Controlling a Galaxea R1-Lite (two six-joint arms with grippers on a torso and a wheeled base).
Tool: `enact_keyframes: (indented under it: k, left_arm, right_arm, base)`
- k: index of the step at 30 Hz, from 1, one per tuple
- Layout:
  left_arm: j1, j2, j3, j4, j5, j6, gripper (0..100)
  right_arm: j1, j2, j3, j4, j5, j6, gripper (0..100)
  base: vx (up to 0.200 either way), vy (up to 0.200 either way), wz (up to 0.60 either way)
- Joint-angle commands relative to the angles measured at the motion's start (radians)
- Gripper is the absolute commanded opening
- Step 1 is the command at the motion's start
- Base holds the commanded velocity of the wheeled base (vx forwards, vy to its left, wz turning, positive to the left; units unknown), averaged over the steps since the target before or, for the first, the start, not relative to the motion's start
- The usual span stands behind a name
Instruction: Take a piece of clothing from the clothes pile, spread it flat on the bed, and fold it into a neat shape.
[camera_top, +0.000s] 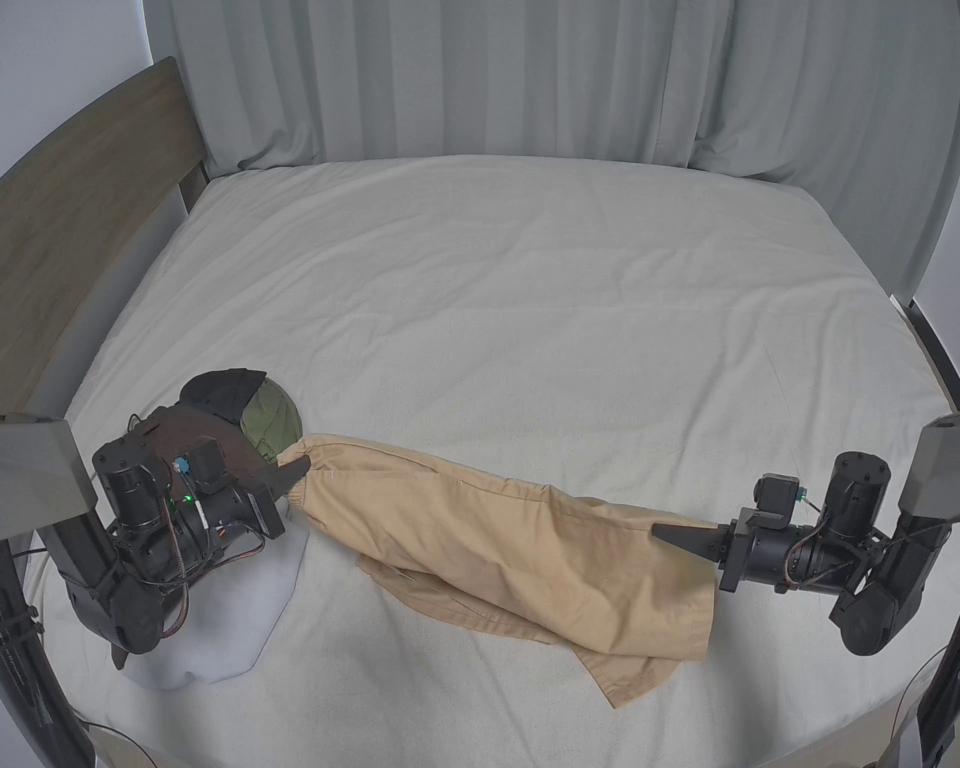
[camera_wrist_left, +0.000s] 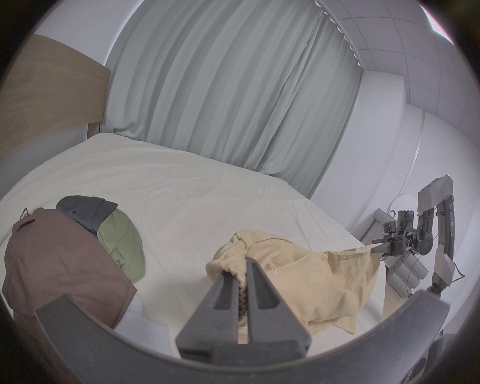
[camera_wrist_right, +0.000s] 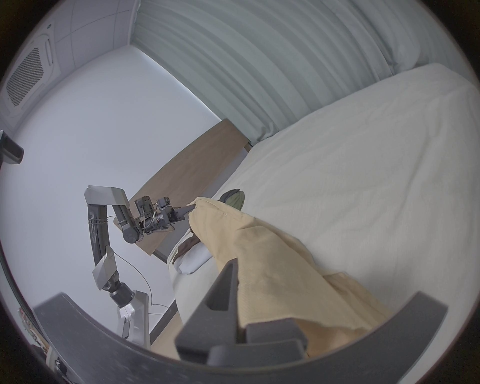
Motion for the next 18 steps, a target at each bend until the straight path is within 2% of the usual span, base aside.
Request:
enact_keyframes:
  k: [1, 7, 13, 18]
  left_arm:
    - [-0.004, -0.011, -0.009, -0.004, 0.000, -0.002, 0]
    - [-0.004, -0.052, -0.009, -0.002, 0.000, -0.009, 0]
    - [-0.007, -0.120, -0.006, -0.001, -0.003, -0.071, 0]
    - [-0.005, -0.153, 0.003, -0.002, -0.035, -0.089, 0]
  right_arm:
    - [0.000, -0.044, -0.009, -0.001, -0.001, -0.002, 0]
    - [-0.002, -0.070, -0.020, -0.001, -0.001, -0.002, 0]
    - [-0.002, -0.085, -0.030, -0.001, -0.001, -0.002, 0]
    - [0.000, -0.093, -0.049, -0.002, -0.003, -0.002, 0]
  base:
    - [0.000, 0.000, 0.00]
    - [0.000, 0.000, 0.00]
    - [0.000, 0.000, 0.00]
    - [0.000, 0.000, 0.00]
